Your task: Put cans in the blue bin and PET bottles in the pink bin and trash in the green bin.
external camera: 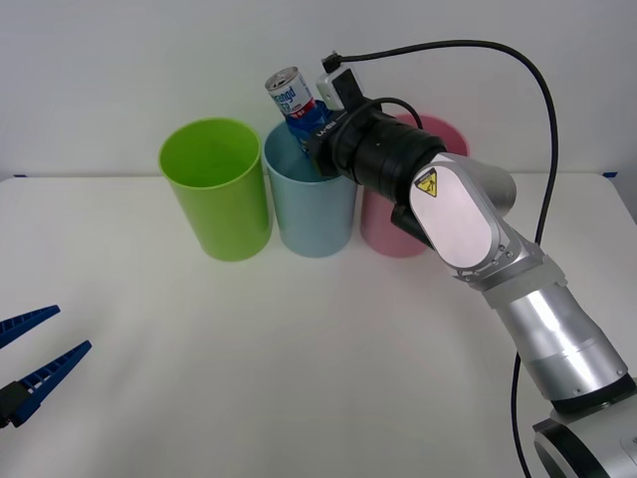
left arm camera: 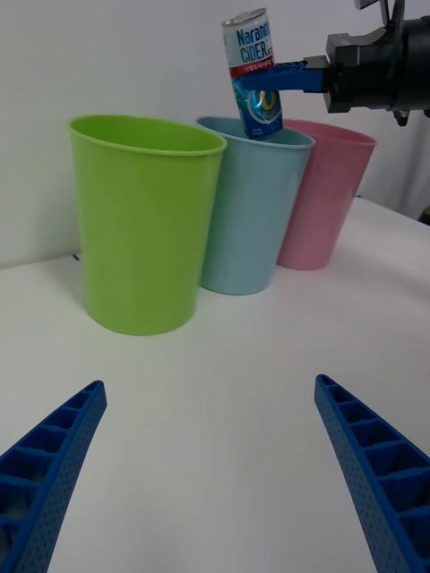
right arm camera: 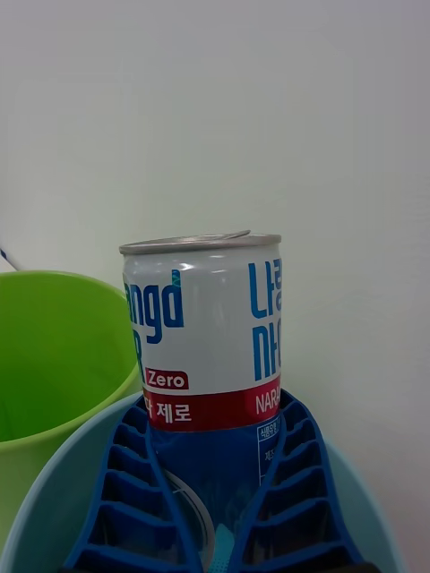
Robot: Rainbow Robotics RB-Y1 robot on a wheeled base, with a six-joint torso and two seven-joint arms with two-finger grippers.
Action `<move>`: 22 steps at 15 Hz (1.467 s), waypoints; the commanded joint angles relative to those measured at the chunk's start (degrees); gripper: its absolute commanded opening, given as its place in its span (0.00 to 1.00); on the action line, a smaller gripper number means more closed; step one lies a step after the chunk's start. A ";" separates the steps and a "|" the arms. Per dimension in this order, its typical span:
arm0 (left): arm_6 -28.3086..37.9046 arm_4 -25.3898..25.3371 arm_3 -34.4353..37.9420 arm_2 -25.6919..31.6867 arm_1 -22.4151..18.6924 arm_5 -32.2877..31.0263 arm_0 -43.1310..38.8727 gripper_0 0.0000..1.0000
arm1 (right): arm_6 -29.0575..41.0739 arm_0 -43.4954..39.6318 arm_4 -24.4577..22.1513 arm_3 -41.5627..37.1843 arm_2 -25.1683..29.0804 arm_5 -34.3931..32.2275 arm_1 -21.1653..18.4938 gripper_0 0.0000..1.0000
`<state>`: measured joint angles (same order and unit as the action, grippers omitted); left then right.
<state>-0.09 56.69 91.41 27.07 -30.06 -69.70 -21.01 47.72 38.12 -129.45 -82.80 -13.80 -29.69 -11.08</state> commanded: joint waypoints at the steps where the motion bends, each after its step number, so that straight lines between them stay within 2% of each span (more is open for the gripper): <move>1: 0.00 0.00 0.00 0.00 0.00 0.00 0.00 0.79 | -0.17 -0.06 -0.37 0.00 -0.18 -0.02 0.00 0.39; 2: 0.00 0.00 0.00 0.00 0.00 0.00 0.00 0.79 | -0.17 -0.06 -0.37 0.00 -0.18 -0.02 0.00 0.82; 3: 0.00 0.00 0.00 0.00 0.00 0.00 0.00 0.79 | -0.35 -0.06 -0.46 0.00 -0.36 -0.02 0.00 0.96; 4: 0.00 0.00 0.00 0.00 0.00 0.00 0.00 0.80 | -0.35 -0.06 -0.37 0.00 -0.36 -0.02 0.00 1.00; 12: 0.00 0.00 0.00 0.00 0.00 0.00 0.00 0.80 | 0.27 0.03 -0.02 0.00 -0.36 -0.10 0.00 1.00; 14: 0.00 0.00 0.00 0.00 0.00 0.00 0.00 0.79 | 0.53 1.17 2.80 -0.44 0.79 -2.04 -0.09 1.00; 17: 0.00 0.00 0.00 0.00 0.00 0.00 0.00 0.79 | 0.53 1.00 7.46 -6.59 6.41 -9.77 -0.61 1.00; 20: 0.00 0.00 0.00 0.00 0.00 0.00 0.00 0.79 | 0.53 -2.43 15.45 -14.94 10.10 -15.66 -4.13 1.00; 22: 0.00 0.00 0.00 0.00 0.00 0.00 0.00 0.79 | 0.35 -6.83 21.96 -20.83 10.46 -16.28 -8.61 1.00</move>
<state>-0.09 56.69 91.41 27.07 -30.06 -69.70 -21.00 48.16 32.79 -109.67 -101.73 -3.39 -45.88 -18.14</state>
